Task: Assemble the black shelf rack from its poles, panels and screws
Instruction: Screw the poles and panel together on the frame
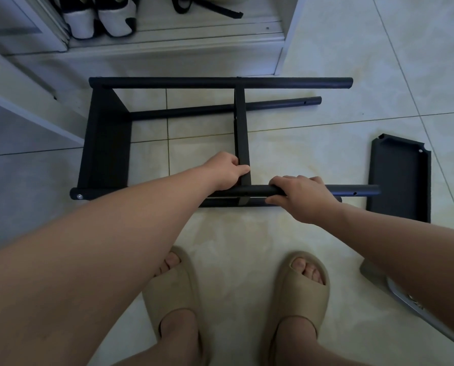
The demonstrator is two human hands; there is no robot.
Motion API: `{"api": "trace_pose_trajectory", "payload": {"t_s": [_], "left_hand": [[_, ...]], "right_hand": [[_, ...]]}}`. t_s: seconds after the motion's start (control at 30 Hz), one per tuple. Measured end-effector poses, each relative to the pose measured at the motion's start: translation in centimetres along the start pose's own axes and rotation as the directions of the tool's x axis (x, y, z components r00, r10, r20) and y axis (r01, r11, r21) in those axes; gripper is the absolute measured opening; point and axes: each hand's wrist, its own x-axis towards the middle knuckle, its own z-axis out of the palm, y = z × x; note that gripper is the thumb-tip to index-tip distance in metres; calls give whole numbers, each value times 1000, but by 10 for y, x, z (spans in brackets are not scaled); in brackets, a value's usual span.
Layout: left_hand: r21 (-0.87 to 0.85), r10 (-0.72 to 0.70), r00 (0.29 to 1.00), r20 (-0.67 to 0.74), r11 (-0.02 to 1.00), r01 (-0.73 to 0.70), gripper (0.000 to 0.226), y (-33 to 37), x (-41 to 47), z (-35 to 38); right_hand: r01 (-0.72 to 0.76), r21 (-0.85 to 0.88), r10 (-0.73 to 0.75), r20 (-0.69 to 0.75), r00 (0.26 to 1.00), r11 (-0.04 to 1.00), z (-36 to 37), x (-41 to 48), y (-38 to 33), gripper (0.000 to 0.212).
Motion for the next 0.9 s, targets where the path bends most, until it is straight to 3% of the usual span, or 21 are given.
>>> {"api": "trace_pose_trajectory", "payload": {"t_s": [0.47, 0.6, 0.7, 0.8, 0.9], "left_hand": [[2, 12, 1000, -25, 1000, -12, 34, -4, 5, 1], [-12, 5, 999, -48, 1000, -5, 37, -5, 4, 2], [-7, -39, 987, -157, 999, 38, 45, 1, -5, 10], [214, -39, 931, -363, 969, 124, 58, 7, -26, 27], [493, 193, 923, -334, 870, -4, 65, 21, -45, 45]], "right_hand": [[-10, -26, 11, 43, 999, 1000, -2, 0, -2, 28], [-30, -167, 46, 93, 995, 986, -4, -1, -3, 38], [-54, -237, 73, 72, 995, 970, -2, -5, -7, 53], [-41, -217, 55, 57, 997, 975, -8, -23, -1, 72], [-27, -267, 36, 27, 999, 963, -21, -59, 25, 78]]}}
